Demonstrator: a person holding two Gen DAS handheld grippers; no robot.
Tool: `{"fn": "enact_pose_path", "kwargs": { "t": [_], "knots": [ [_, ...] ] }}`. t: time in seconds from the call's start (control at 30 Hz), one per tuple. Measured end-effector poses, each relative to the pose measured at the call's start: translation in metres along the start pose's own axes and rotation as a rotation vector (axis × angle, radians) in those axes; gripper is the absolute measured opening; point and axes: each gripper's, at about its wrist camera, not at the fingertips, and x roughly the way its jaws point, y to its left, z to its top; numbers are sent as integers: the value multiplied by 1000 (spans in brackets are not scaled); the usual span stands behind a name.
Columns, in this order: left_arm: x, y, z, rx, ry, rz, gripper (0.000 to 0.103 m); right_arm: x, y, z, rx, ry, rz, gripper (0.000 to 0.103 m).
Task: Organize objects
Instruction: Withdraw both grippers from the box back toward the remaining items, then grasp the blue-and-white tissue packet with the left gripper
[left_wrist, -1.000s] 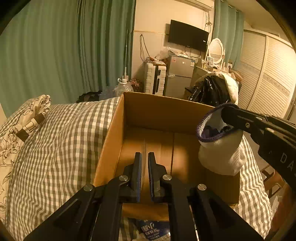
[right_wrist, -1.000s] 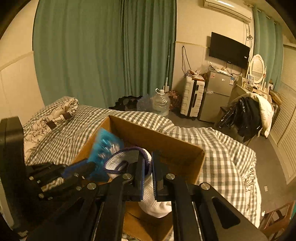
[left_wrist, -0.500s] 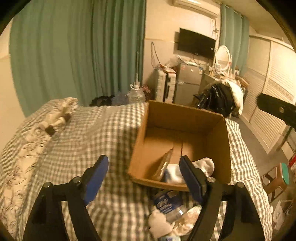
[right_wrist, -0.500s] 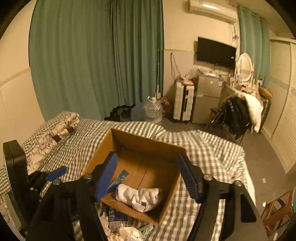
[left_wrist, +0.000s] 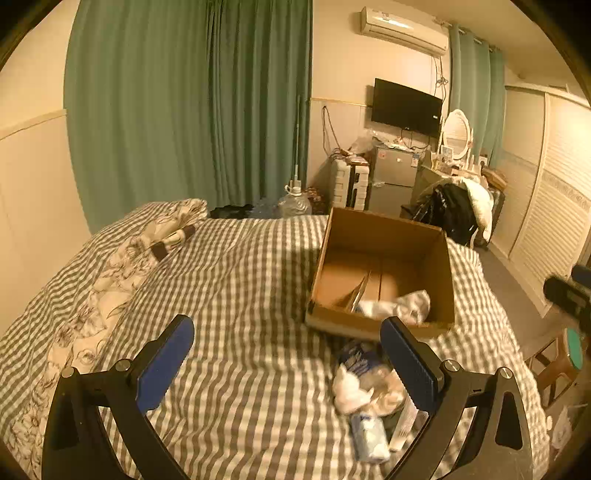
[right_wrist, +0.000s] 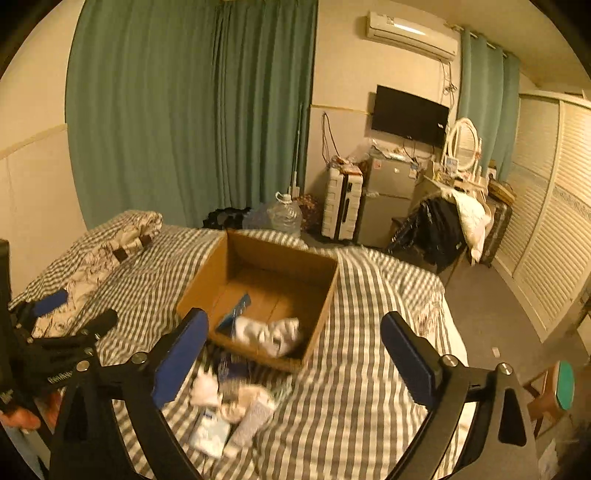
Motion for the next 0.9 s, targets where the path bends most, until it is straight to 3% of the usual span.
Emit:
{"fn": "enact_pose_path", "kwargs": {
  "t": [0.23,0.4,0.6,0.9],
  "knots": [
    [15,-6,-50,21,73,36,103,9,3,-65,-35,84,-34,100],
    [30,-34,-84,59,137,41,103,25,-4,-100,-51,130,-71,100],
    [63,-74,-124,125,285,23,103,54,-20,-126,2,202,-85,100],
    [86,-118,-153,252,380,-34,99,79,-34,-150,75,277,-33,100]
  ]
}}
